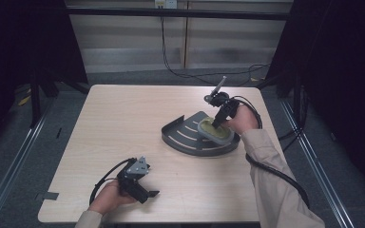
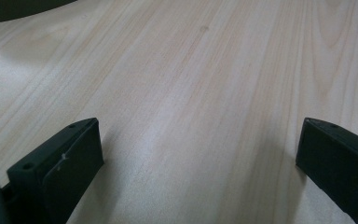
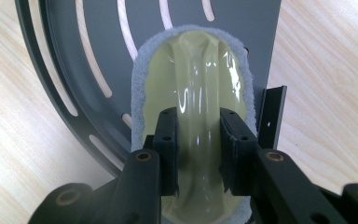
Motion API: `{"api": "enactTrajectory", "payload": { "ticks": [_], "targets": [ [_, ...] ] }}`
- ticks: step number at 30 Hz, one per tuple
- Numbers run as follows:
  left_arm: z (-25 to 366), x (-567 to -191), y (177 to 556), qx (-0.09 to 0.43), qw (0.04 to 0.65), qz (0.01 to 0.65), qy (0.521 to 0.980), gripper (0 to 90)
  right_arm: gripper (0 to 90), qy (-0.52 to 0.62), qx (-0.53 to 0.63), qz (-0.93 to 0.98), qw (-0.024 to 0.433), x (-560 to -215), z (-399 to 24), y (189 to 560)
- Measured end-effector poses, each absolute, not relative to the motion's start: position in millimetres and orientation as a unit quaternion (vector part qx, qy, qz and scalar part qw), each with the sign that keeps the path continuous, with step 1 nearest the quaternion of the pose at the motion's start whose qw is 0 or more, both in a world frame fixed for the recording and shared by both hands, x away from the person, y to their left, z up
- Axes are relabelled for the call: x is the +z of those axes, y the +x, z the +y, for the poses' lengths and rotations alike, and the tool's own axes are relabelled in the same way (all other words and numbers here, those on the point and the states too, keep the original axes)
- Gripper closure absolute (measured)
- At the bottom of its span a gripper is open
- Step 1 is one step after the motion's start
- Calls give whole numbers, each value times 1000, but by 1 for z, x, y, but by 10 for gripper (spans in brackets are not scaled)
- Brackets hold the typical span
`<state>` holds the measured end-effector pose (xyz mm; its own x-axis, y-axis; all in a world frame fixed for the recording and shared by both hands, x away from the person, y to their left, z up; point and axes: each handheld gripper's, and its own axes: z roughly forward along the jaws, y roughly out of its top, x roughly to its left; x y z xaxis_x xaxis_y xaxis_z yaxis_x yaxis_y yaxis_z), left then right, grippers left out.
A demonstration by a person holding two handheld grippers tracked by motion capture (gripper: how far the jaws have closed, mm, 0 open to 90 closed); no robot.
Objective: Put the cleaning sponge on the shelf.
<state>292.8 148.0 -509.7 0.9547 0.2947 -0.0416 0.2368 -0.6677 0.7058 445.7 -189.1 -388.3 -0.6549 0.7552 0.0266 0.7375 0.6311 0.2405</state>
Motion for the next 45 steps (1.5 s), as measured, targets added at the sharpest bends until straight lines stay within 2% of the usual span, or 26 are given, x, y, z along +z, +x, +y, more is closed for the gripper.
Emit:
{"api": "enactTrajectory", "payload": {
  "ticks": [45],
  "targets": [
    [148,-510,293,39,381,146,912,0,710,448,110,887,37,-421,-207,451]
  ]
}}
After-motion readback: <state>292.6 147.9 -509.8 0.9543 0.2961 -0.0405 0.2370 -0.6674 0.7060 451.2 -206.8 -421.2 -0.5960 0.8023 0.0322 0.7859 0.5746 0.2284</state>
